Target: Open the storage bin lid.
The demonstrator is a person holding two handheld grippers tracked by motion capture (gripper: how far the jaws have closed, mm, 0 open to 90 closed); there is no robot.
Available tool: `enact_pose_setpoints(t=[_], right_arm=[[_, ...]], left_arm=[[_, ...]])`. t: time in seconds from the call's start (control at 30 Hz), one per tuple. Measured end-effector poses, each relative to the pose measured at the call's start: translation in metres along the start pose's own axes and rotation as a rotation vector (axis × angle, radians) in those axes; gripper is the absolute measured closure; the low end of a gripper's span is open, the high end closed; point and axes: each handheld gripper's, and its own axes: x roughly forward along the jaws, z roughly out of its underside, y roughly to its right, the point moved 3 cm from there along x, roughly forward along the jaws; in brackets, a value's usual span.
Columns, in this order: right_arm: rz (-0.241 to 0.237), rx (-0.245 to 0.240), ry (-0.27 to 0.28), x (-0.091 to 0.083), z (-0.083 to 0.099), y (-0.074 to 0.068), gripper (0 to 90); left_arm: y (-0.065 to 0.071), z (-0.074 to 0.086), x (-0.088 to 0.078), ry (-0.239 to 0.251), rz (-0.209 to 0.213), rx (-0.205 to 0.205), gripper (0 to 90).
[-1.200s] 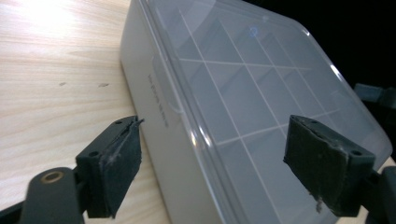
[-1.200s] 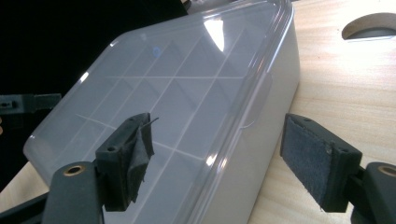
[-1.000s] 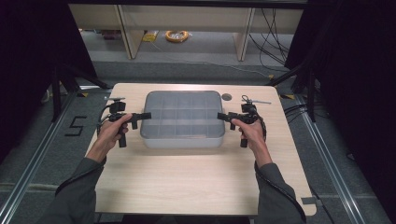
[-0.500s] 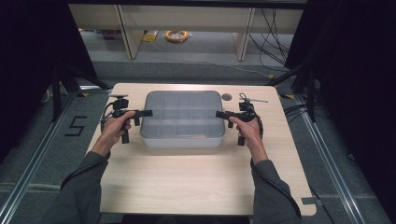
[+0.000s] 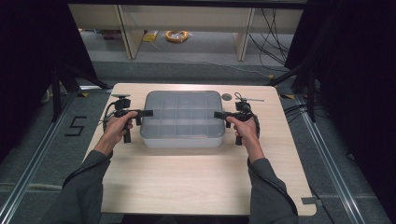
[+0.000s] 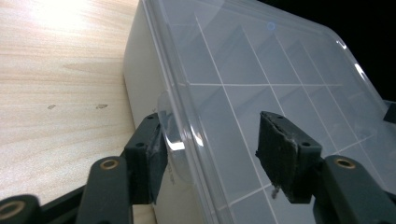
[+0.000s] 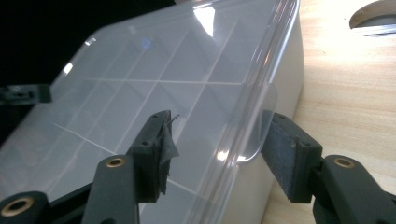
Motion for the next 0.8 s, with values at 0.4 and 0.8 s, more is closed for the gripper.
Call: enact_pose_setpoints(t=[0.4, 0.8], right_arm=[[0.013, 0.043, 0.041, -0.009, -0.004, -0.004, 55.6], [-0.006, 0.045, 0.146, -0.025, -0.012, -0.012, 65.1]], left_arm=[[0.004, 0.002, -0.007, 0.034, -0.017, -0.002, 47.7], [0.012, -0.004, -0.023, 0.07, 0.001, -0.008, 52.9]])
